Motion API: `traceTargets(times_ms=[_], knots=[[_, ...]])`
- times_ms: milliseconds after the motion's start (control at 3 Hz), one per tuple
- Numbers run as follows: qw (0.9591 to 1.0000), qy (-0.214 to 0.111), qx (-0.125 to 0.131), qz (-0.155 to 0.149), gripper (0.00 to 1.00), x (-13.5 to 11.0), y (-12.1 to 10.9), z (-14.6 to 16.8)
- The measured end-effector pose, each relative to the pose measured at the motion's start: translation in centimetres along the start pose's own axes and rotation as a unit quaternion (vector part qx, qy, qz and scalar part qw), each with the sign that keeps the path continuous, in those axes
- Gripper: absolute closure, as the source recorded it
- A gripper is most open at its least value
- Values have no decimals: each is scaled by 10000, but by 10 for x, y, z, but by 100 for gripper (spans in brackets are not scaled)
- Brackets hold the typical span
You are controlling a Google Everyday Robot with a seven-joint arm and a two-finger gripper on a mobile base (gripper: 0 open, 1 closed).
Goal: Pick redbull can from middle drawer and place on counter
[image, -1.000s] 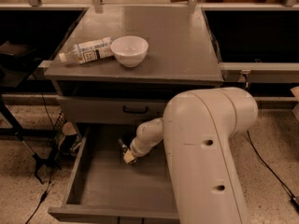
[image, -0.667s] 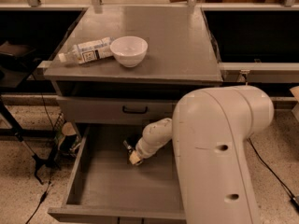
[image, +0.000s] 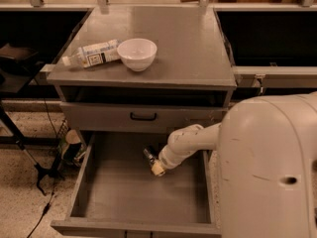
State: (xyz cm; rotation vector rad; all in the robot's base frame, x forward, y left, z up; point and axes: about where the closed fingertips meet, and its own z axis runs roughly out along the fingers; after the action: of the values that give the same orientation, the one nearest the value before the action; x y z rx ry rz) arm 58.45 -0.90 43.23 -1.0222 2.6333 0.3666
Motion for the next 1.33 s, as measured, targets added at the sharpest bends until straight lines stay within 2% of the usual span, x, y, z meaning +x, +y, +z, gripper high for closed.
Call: traceTargets(times_ms=[667,1000,1333], knots=[[9984,307,-34,-468,100,38,-9,-63],[9967,421,3,-687,100,59,-16,-110],[9947,548,176,-857,100,77,-27,-168]])
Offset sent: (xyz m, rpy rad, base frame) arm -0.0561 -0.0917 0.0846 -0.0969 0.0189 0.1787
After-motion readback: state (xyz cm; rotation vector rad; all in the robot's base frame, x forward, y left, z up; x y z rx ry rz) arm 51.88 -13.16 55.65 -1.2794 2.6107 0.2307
